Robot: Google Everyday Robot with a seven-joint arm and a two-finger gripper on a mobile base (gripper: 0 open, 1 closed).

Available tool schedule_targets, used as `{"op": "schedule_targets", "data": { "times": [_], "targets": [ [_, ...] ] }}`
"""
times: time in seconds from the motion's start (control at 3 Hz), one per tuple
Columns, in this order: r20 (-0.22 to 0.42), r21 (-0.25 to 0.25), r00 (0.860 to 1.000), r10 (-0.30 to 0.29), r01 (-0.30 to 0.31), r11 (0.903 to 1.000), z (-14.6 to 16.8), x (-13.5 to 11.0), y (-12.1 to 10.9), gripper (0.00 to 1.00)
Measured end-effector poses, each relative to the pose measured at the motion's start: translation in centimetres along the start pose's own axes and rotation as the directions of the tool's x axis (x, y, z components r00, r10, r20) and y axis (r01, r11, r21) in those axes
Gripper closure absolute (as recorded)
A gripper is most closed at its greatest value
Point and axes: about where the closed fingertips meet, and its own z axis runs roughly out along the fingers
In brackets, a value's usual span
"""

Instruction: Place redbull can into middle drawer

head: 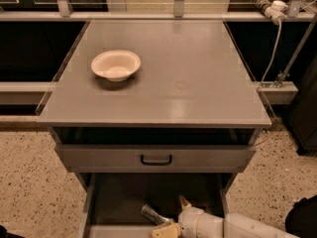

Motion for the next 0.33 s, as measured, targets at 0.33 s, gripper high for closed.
{"op": "schedule_targets", "data": {
  "times": [0.33],
  "targets": [
    [0.000, 0.000, 1.000, 0.000, 0.000, 1.0000, 0.00, 0.00, 0.00, 0.00]
  ]
}}
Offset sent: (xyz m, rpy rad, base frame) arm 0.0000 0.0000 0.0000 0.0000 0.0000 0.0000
